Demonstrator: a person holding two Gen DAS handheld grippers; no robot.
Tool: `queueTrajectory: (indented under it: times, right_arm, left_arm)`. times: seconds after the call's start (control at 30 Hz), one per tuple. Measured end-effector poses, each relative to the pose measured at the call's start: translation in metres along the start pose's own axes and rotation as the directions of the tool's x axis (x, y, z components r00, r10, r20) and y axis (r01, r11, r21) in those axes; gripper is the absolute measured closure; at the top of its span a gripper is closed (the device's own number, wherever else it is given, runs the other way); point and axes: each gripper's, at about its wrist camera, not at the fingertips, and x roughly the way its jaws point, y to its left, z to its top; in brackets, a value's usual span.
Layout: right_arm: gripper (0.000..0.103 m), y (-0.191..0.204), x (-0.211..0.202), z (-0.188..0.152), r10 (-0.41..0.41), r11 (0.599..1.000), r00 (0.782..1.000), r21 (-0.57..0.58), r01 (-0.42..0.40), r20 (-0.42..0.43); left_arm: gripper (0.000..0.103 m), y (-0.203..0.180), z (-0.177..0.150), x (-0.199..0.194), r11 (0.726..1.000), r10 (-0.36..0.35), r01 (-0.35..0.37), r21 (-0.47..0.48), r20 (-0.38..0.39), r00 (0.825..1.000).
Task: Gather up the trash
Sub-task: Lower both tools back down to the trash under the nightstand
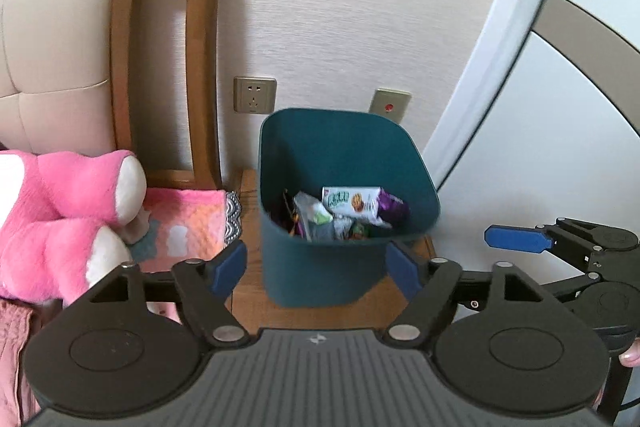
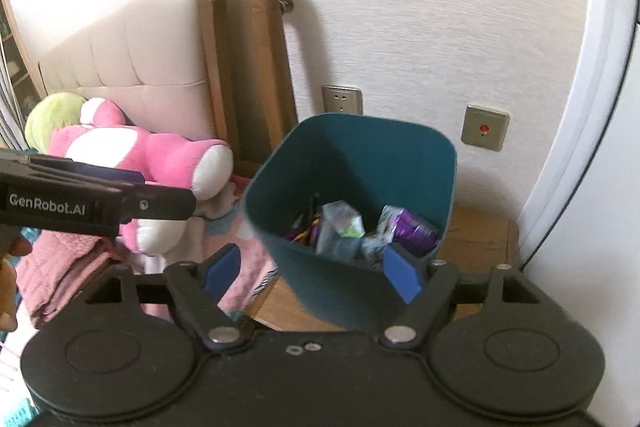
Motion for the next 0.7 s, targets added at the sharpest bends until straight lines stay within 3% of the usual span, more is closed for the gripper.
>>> queueTrajectory:
  times: [0.37, 0.47, 0.6, 0.7]
  right_arm:
    - [0.009, 0.033, -0.038, -0.07, -0.021, 0.997, 1.0, 0.067, 0.022, -0.004]
    - [0.003, 0.031, -0.038, -0.087, -0.021, 0.998, 1.0, 0.064, 0.022, -0.007]
    - [0.0, 0.02, -0.027, -0.105, -0.023, 0.998, 0.999, 0.064, 0.024, -0.026]
    - [0.0, 0.006, -0.006, -0.119, -0.025, 0.997, 0.998, 0.067, 0.028, -0.055]
  left_arm:
    - [0.02, 0.008, -0.07, -0.022, 0.999, -0.041, 0.042, 0.013, -0.056, 0.998]
    - [0.018, 0.011, -0.083, -0.011, 0.999, -0.052, 0.051, -0.005, -0.087, 0.995]
    - [0.0, 0.016, -0.098, 0.016, 0.998, -0.062, 0.058, -0.036, -0.114, 0.992]
    - [0.0, 0.022, -0.112, 0.045, 0.994, -0.074, 0.063, -0.085, -0.14, 0.987]
